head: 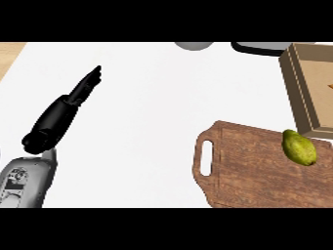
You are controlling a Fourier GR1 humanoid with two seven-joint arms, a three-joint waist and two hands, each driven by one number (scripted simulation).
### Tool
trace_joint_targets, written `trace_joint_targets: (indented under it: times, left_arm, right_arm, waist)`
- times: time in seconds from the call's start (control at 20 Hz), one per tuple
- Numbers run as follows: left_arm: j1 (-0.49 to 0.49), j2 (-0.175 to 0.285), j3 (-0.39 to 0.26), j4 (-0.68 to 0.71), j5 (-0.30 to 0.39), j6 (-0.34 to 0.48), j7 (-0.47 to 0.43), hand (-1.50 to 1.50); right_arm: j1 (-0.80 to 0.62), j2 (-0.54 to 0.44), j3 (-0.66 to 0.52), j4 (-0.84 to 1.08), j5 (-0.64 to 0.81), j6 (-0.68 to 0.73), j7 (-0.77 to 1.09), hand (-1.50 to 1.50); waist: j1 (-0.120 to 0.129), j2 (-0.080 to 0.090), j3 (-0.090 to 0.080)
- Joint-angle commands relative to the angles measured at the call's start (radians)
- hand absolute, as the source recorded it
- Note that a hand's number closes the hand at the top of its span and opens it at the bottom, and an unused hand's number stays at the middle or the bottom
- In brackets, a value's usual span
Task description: Pick the croissant from the cutting board and place it in the cardboard box
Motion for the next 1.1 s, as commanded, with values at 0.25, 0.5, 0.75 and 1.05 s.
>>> trace_joint_targets:
  times: [0.25, 0.5, 0.75, 1.05]
  left_arm:
    - [-0.012, -0.017, -0.008, -0.004, -0.011, 0.016, 0.022, 0.00]
    - [-0.003, -0.012, 0.001, 0.002, -0.002, 0.011, 0.017, 0.00]
    - [-0.009, -0.004, 0.009, 0.003, -0.002, 0.010, 0.008, 0.00]
    - [0.021, -0.003, 0.009, -0.008, 0.013, -0.005, -0.006, 0.00]
  right_arm:
    - [-0.067, 0.045, 0.025, 0.121, -0.039, 0.120, -0.298, -1.50]
    - [-0.084, 0.153, -0.151, 0.190, -0.322, 0.307, -0.220, -1.50]
    - [-0.121, 0.166, -0.258, 0.307, -0.483, 0.462, -0.042, -1.50]
    - [-0.178, 0.097, -0.366, 0.397, -0.613, 0.560, 0.128, -1.50]
  waist:
    - [-0.010, -0.004, 0.003]
    - [-0.016, -0.005, 0.007]
    - [-0.012, 0.002, 0.005]
    - [-0.004, 0.005, 0.006]
